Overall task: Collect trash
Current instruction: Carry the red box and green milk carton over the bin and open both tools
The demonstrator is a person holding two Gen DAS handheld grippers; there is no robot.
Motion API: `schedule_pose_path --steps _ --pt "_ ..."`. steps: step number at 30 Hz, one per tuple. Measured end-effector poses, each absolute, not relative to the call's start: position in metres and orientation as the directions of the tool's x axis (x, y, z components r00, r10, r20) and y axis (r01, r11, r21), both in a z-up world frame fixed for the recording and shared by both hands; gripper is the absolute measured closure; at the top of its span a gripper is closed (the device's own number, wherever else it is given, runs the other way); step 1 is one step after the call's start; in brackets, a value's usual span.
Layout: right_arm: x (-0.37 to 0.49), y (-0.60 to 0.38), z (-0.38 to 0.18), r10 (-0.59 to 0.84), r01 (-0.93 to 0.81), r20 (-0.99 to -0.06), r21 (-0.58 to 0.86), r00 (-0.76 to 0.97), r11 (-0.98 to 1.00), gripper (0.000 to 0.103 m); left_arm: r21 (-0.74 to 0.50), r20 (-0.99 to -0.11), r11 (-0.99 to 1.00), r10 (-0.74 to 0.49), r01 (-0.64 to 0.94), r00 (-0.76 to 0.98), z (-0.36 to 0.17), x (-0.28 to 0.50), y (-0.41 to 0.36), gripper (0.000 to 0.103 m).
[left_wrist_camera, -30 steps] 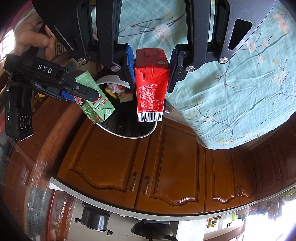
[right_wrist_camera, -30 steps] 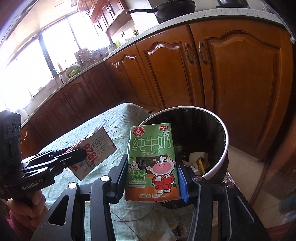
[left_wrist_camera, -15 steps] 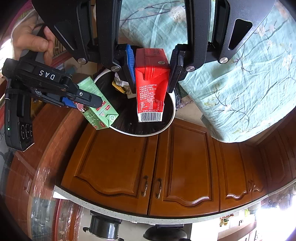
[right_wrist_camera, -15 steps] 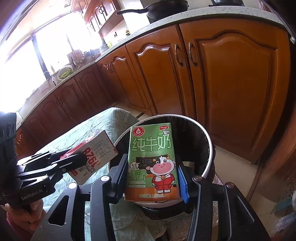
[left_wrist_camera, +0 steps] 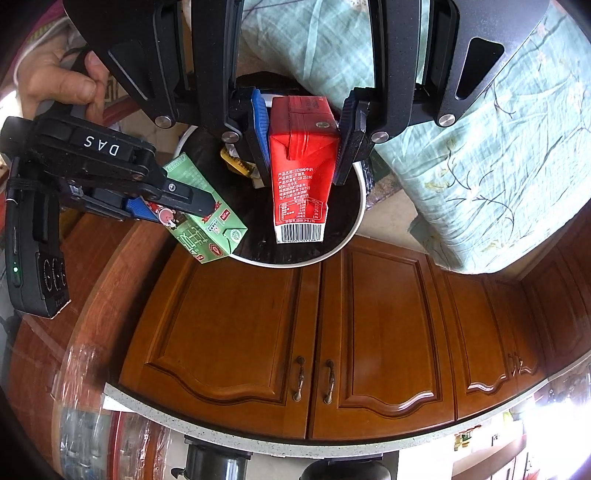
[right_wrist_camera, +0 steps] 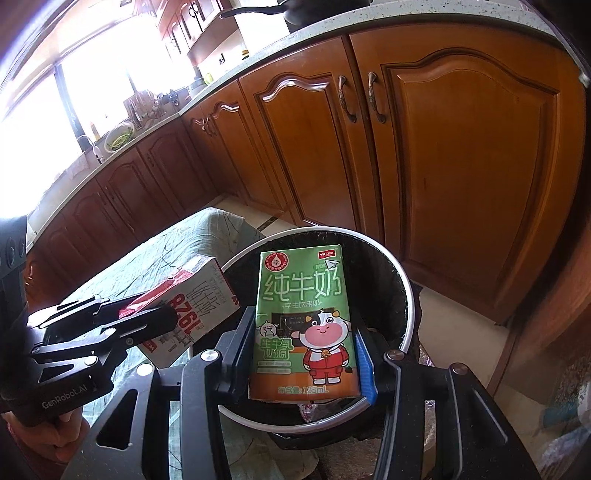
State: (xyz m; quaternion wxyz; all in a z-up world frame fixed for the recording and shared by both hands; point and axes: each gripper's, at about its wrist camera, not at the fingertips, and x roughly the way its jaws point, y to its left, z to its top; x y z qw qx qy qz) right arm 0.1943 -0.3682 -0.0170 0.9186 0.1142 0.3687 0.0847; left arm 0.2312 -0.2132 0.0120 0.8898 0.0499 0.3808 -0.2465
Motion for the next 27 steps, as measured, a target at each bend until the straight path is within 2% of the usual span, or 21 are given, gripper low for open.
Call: schedule_pose_path --steps 27 --pt "0.216 -0.371 -0.025 0.233 -0.067 -0.698 0.256 0.677 0.964 0.055 -0.076 -0.741 0.874 -0.371 0.479 0.56 0.002 0.246 -0.233 0.074"
